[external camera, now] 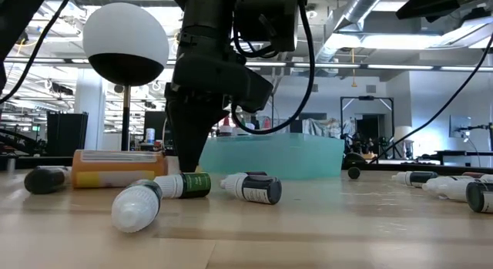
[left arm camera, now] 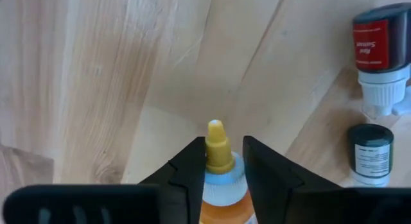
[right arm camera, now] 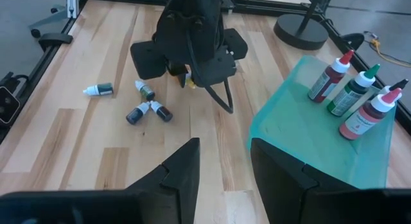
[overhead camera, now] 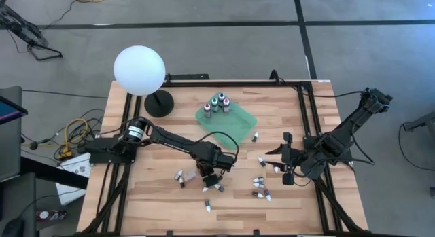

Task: Pick & Place food coloring
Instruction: Put the yellow food coloring bottle into the green bin

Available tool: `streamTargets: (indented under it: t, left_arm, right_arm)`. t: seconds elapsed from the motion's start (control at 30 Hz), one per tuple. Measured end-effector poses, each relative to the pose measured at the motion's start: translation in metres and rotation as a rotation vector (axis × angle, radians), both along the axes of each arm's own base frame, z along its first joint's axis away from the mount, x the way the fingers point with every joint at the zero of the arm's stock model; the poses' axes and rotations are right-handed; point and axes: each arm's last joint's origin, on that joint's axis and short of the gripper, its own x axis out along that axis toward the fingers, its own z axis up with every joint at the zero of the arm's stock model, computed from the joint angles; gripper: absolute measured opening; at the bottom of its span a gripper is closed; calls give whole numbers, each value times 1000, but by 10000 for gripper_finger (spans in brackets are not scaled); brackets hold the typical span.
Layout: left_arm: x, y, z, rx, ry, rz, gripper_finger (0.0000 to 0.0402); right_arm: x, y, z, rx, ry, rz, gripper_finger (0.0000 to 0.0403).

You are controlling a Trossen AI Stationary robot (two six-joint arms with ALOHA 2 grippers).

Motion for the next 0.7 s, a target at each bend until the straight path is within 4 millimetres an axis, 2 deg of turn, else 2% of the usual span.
streamTargets:
  t: [0.17,0.3,0.7]
  left_arm:
    - [0,0,0,3,-2,-13,76]
    - [0,0,0,2,-3,-51,82]
    - [1,7,0,12,-5,-104,182]
  right_arm:
    - [0,0,0,0,0,0,131]
    - [0,0,0,0,0,-1,131]
    - [1,1,-1,-5,4,-1,131]
